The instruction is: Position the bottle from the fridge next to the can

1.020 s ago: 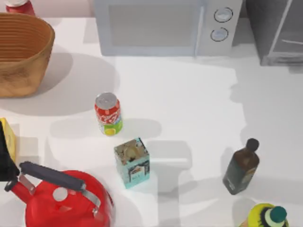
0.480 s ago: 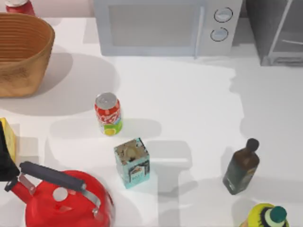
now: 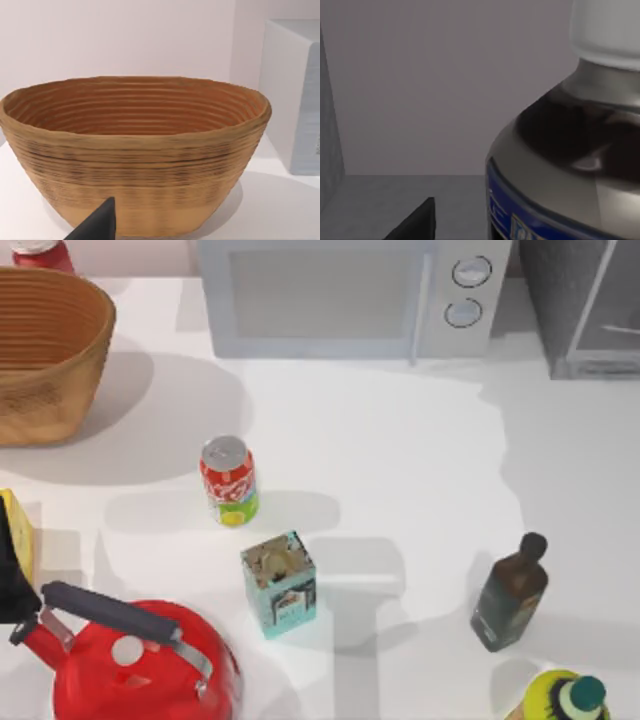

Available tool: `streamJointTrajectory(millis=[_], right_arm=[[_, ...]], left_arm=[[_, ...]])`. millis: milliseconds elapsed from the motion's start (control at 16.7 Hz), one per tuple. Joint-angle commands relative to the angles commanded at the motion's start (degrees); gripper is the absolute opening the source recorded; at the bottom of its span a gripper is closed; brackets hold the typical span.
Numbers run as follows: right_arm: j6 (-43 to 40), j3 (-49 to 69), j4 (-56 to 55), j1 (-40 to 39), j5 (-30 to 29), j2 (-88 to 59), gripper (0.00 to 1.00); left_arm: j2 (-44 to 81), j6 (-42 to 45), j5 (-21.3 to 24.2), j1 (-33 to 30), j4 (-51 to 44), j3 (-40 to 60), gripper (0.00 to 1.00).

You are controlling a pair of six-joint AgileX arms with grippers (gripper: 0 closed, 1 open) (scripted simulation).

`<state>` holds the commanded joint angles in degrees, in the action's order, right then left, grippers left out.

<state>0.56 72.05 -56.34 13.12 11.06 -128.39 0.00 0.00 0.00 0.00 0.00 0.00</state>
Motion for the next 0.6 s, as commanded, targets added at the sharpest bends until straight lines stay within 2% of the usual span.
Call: streamJointTrajectory(millis=[120,600], right_arm=[[0.0,0.0,0.0,0.0,0.0,0.0,1.00],[0.0,0.0,0.0,0.0,0.0,0.0,0.40]], left_arm=[[0.0,0.0,0.0,0.0,0.0,0.0,1.00],[0.0,0.0,0.0,0.0,0.0,0.0,1.00]])
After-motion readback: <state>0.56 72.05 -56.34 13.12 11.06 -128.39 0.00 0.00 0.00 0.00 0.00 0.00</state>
